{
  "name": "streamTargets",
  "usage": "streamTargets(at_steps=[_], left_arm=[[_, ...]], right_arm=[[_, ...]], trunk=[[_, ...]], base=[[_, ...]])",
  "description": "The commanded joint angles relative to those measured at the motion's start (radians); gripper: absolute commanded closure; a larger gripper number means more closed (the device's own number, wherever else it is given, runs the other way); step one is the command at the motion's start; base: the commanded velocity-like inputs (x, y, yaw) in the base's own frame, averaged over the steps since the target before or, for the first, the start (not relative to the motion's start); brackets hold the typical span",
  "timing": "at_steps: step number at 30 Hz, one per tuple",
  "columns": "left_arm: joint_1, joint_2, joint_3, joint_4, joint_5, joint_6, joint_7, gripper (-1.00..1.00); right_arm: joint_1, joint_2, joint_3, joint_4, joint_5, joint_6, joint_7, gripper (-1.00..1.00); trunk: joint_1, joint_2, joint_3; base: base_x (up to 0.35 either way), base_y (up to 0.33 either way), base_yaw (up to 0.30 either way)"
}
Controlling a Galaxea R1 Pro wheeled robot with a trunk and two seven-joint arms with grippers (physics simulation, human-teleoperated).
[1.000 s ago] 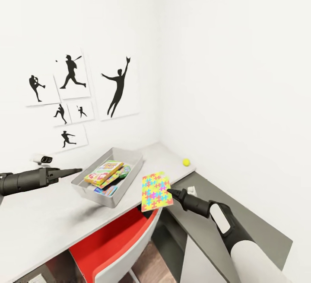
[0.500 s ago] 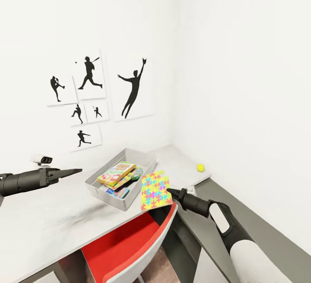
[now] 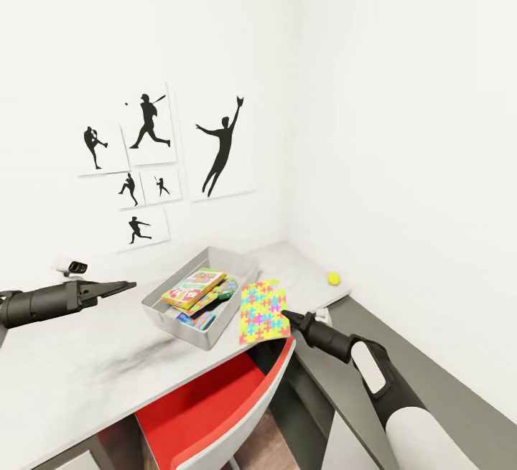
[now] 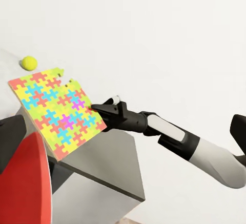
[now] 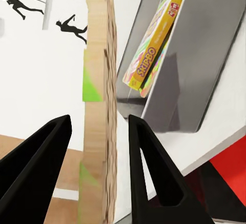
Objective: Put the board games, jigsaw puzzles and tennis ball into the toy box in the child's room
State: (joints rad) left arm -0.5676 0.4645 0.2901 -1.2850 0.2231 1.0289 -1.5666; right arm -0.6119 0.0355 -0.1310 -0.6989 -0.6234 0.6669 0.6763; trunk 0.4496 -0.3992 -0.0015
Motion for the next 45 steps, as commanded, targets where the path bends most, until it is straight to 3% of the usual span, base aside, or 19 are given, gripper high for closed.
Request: streamTargets(at_steps=[1, 45], left_arm=[[0.0, 0.0, 0.0, 0.0, -0.001, 0.011, -0.004, -1.0], [-0.001, 0.0, 0.001, 0.003, -0.001, 0.011, -0.004, -1.0]], right_arm=[[0.0, 0.001, -0.004, 0.0, -0.001, 0.006, 0.002, 1.0], [0.0, 0.007, 0.004, -0.014, -0.001, 0.0, 0.003, 1.0]], trunk=[[0.0, -0.001, 0.0], [0.0, -0.001, 0.0]], base=[[0.0, 0.0, 0.0], [0.024, 0.071, 0.0]])
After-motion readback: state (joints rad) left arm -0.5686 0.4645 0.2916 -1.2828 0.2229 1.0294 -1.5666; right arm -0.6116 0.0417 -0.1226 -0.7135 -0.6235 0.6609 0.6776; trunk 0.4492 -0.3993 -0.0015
